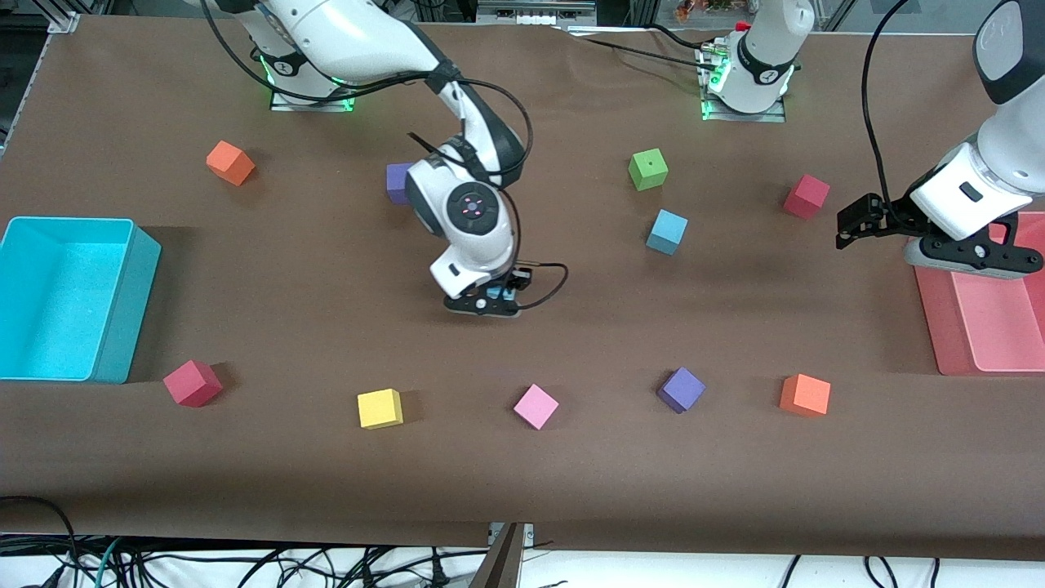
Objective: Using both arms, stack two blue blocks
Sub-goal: 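Carry the light blue cube to mid-table and release it with the right gripper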
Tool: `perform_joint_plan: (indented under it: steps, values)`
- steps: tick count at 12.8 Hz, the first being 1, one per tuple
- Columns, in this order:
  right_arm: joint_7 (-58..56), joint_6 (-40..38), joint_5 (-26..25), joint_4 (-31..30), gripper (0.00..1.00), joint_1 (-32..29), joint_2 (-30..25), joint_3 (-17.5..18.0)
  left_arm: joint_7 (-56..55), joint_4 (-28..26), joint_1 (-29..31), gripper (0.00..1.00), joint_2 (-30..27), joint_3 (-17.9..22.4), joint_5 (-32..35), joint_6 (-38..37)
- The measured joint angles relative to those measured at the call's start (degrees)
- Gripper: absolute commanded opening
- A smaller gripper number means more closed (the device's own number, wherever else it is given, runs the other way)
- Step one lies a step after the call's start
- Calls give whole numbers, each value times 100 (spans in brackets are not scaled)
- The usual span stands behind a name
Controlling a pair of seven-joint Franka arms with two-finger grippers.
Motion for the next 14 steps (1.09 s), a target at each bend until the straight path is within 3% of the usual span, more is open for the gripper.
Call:
perform_joint_plan:
  steps: [3, 4, 5, 10, 14]
  values:
    - [197, 0, 0, 246, 23, 246, 276, -2, 0, 0, 0, 100, 1, -2, 0, -2]
    - [203, 0, 0, 254, 48, 285, 302, -2, 0, 0, 0, 100, 1, -2, 0, -2]
    - [203, -1, 0, 255, 99, 306, 316, -3, 0, 0, 0, 100, 1, -2, 0, -2]
    - [-32, -7, -17, 341, 100, 323, 354, -42, 0, 0, 0, 100, 1, -3, 0, -2]
    - [-1751, -272, -25, 479, 100, 258, 155, -140, 0, 0, 0, 100, 1, -3, 0, -2]
